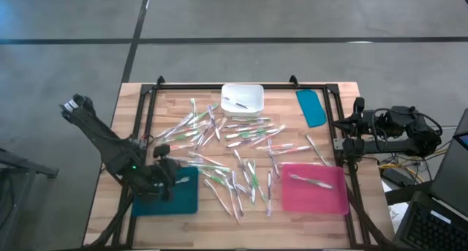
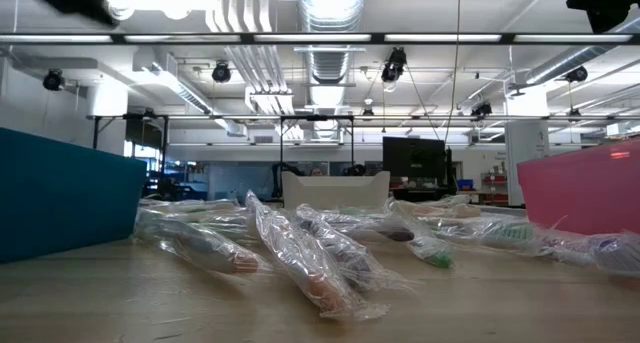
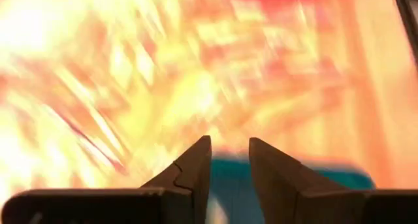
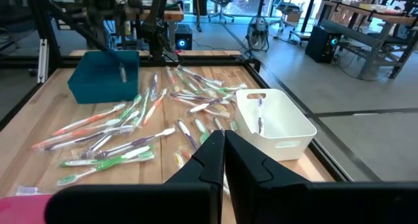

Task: Pick & Place Toothbrushes
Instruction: Put the violet toothbrush into the white bin

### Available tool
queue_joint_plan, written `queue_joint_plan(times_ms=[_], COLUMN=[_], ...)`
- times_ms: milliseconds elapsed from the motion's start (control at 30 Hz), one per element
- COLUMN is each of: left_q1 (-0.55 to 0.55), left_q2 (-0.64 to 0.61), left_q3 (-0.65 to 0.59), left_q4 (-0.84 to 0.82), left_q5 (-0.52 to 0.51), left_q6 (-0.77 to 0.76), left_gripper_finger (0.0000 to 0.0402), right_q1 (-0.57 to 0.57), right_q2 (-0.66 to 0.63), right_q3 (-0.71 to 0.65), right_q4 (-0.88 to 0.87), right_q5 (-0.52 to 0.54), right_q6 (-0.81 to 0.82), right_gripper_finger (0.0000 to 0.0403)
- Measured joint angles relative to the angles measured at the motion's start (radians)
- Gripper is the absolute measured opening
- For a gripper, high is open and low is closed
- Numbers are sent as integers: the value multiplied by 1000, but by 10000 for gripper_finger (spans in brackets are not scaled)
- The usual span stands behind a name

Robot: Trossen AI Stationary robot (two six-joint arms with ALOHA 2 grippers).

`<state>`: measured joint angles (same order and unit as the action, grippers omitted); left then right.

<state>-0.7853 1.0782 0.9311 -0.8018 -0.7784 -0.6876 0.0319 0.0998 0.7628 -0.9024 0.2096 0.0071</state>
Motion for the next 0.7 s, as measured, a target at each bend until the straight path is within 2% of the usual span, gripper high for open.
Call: queue_joint_plan(times_ms=[133, 267, 300, 367, 533, 700], left_q1=[0, 1, 4, 33, 162, 335], left_q2=[0, 0, 0, 0, 10, 38], left_q3=[54, 50, 45, 44, 18, -16], left_q4=[71, 219, 229, 226, 302, 475], left_q5=[-342, -739, -784, -764, -504, -310], left_q6=[146, 166, 164, 191, 211, 392], left_gripper_finger=[108, 108, 108, 110, 110, 110], right_q1=[0, 0, 0, 0, 0, 0], right_q2=[0, 0, 0, 0, 5, 7], right_q3=[0, 0, 0, 0, 0, -6], right_q4=[0, 0, 0, 1, 46, 144], right_q5=[0, 0, 0, 0, 0, 13], right_q6=[0, 0, 0, 0, -36, -52], right_gripper_finger=[8, 8, 8, 8, 8, 8])
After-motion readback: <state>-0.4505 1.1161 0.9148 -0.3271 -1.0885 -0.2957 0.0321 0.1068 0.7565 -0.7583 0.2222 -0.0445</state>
